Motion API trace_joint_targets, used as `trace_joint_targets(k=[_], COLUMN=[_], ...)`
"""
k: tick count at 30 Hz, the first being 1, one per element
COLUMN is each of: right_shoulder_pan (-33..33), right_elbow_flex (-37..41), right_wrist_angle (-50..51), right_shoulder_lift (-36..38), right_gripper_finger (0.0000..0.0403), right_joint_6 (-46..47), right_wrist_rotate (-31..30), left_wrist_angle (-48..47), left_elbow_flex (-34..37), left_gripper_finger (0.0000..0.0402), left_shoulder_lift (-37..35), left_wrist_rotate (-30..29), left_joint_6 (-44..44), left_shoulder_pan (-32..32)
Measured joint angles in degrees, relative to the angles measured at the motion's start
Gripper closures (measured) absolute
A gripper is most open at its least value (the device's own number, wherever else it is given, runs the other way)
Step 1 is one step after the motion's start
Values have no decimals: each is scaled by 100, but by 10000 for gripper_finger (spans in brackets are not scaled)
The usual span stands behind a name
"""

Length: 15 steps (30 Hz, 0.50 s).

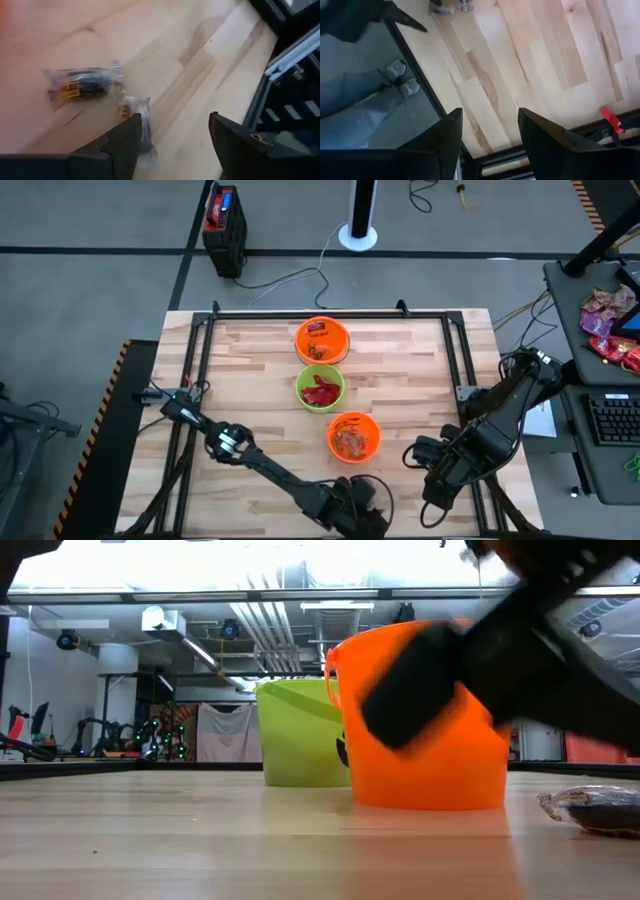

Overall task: Sort candy by brand, put in halloween buckets
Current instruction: Put the black gummy into the top orange bucket

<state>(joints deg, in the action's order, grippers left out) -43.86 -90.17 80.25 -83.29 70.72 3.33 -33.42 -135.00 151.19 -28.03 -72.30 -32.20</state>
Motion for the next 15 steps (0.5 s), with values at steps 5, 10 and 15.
trace_joint_targets(k=[5,10,15], right_shoulder_pan=[2,1,2], right_elbow_flex=[9,54,165], right_wrist_angle=[-1,9,-2], right_shoulder_lift=[7,9,7], right_gripper_finger=[218,218,218], right_joint_6=[-22,-97,-152], right_wrist_rotate=[9,11,11], left_wrist_angle=[367,-117,-546], left_elbow_flex=[152,155,155], left_gripper_finger=[186,195,200], left_shoulder_lift=[58,97,93], left_wrist_rotate=[-11,-7,-5], left_joint_6=[-271,-318,-59], left_shoulder_pan=[17,17,16])
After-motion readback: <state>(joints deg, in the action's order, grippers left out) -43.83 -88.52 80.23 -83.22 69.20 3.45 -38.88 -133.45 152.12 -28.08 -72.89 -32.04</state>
